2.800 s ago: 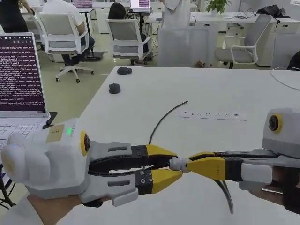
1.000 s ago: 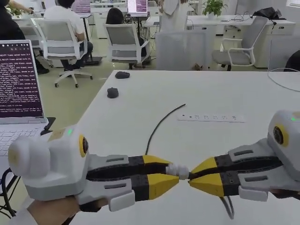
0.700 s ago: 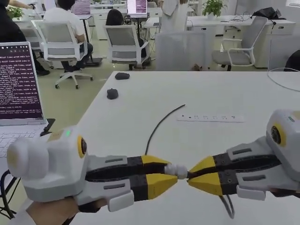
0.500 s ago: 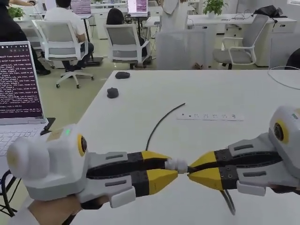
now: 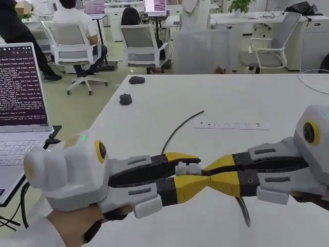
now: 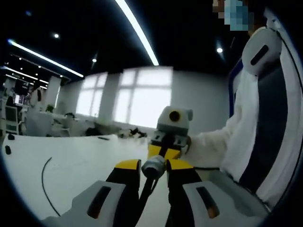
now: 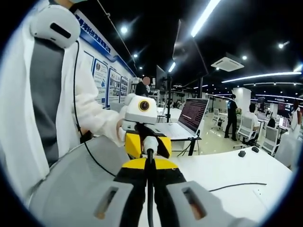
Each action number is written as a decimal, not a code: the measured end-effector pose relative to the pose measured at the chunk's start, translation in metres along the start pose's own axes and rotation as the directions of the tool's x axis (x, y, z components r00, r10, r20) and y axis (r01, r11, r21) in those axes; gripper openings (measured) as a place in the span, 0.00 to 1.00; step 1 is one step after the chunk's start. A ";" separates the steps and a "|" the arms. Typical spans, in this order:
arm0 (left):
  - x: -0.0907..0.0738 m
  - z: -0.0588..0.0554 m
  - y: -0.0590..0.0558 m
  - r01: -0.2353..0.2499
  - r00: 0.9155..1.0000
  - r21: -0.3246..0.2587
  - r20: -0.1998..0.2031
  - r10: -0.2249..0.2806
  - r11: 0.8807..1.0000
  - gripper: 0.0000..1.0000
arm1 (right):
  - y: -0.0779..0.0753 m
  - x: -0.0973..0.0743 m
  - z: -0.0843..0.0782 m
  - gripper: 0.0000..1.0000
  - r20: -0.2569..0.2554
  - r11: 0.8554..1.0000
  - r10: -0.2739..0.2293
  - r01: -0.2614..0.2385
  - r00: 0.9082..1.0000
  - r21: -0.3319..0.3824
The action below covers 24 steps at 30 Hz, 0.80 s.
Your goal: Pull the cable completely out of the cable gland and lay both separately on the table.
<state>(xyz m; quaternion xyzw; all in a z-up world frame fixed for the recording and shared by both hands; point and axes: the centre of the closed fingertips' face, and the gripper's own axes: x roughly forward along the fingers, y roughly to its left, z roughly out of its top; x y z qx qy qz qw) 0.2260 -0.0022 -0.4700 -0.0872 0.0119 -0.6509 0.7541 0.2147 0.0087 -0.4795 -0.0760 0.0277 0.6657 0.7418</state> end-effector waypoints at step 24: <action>-0.006 -0.041 0.006 -0.099 0.993 -0.038 -0.070 0.096 0.994 0.17 | -0.006 -0.007 -0.070 0.02 -0.203 0.999 -0.024 0.019 0.979 -0.027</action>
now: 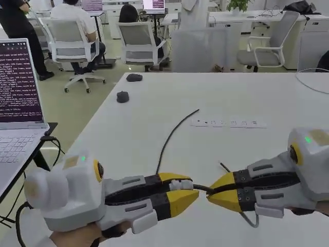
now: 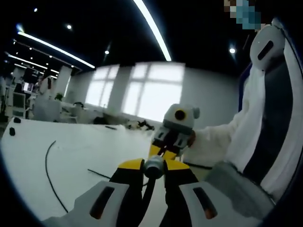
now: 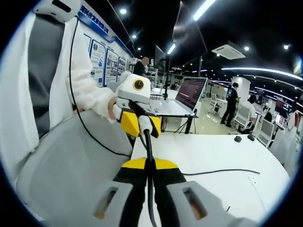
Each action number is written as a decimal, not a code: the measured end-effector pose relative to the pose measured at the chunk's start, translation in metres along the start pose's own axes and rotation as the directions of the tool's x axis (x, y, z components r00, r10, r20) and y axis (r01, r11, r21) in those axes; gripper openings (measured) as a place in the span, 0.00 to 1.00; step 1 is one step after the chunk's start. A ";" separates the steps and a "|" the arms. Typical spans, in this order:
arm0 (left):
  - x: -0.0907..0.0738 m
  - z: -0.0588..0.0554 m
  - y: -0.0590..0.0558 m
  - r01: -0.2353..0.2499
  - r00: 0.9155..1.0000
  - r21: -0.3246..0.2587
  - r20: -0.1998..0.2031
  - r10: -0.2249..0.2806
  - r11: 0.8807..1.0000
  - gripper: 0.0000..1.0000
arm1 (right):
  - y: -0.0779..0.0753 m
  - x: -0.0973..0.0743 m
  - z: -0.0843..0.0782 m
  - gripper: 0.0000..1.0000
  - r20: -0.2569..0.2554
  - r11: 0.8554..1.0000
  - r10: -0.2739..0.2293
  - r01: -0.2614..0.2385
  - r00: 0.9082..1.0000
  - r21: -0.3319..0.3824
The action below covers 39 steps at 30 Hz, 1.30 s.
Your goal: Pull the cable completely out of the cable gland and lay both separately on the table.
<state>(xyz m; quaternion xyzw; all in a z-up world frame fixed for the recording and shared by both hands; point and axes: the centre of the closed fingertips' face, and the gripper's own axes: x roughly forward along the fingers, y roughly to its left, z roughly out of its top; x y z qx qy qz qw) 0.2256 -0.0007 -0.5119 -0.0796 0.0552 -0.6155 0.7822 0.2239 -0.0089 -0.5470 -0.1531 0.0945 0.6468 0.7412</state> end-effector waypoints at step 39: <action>-0.007 0.004 0.010 -0.043 0.998 -0.019 0.039 0.044 0.999 0.17 | -0.018 -0.011 0.020 0.28 0.122 0.985 -0.091 0.072 0.988 0.157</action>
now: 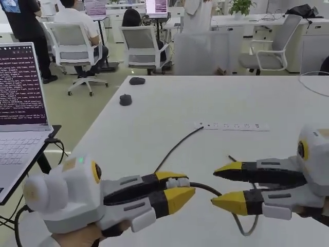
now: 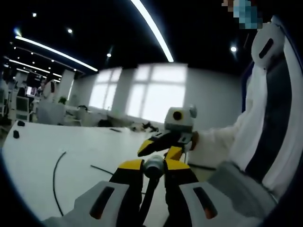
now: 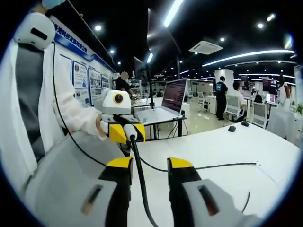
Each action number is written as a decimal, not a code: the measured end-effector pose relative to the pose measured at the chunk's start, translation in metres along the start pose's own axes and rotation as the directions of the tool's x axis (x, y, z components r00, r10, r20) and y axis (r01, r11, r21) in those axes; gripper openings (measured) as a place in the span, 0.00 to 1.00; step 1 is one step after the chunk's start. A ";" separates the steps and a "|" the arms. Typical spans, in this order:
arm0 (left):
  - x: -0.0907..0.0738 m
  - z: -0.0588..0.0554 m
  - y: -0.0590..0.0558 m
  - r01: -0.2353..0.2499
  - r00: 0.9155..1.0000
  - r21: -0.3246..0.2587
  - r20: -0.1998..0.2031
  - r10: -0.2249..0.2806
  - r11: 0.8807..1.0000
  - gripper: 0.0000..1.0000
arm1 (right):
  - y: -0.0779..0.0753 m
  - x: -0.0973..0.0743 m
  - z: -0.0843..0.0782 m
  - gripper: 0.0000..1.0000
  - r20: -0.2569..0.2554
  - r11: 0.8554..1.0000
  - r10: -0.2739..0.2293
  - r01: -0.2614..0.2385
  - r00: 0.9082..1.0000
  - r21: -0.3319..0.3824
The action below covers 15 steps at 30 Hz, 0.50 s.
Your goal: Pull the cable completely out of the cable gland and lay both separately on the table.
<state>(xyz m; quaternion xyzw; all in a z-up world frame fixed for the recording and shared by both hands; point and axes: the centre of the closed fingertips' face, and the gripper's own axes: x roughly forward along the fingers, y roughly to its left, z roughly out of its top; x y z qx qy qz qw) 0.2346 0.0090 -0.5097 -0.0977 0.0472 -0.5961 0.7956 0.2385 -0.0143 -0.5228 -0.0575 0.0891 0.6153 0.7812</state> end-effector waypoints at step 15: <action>0.001 -0.004 -0.008 0.026 0.999 -0.002 -0.020 -0.026 1.000 0.17 | 0.029 0.020 0.006 0.04 0.010 0.988 0.137 -0.136 0.990 -0.078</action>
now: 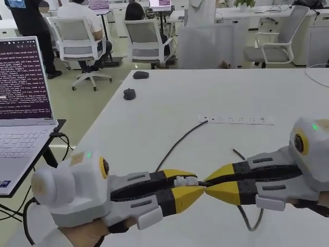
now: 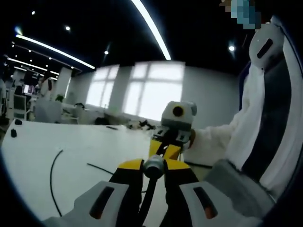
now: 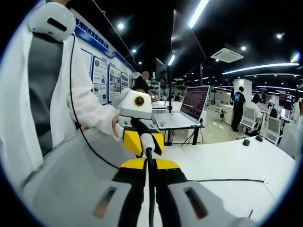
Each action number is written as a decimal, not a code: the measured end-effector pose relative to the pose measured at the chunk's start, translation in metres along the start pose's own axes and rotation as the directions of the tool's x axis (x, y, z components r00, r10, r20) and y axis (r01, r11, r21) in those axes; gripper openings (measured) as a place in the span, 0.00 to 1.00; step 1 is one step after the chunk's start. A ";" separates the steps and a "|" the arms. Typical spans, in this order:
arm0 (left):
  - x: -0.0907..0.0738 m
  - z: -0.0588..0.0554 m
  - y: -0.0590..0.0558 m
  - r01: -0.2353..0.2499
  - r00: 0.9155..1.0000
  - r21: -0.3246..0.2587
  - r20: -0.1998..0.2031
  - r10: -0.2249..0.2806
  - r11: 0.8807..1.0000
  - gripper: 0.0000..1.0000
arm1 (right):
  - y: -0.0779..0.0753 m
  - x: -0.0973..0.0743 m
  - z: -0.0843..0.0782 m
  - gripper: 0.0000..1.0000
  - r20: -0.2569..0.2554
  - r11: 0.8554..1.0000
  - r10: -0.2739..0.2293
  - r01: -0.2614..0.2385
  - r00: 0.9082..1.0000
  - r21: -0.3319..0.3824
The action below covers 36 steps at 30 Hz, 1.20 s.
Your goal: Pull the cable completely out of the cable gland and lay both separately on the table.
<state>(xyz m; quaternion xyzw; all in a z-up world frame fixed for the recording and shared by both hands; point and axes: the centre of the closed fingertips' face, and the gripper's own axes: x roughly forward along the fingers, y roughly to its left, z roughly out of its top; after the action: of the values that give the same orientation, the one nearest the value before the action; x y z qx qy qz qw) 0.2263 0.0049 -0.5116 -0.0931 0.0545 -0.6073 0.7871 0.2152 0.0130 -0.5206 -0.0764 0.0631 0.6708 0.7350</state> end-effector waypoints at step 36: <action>-0.002 0.006 0.004 -0.009 1.000 -0.006 0.021 0.009 1.000 0.17 | -0.021 -0.045 -0.093 0.02 -0.263 0.995 -0.094 0.095 0.960 -0.010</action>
<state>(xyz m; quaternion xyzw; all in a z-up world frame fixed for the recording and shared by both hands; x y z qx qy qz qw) 0.2309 0.0087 -0.5068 -0.1016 0.0483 -0.6027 0.7900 0.2330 -0.0508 -0.6027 -0.1667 0.1574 0.6189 0.7513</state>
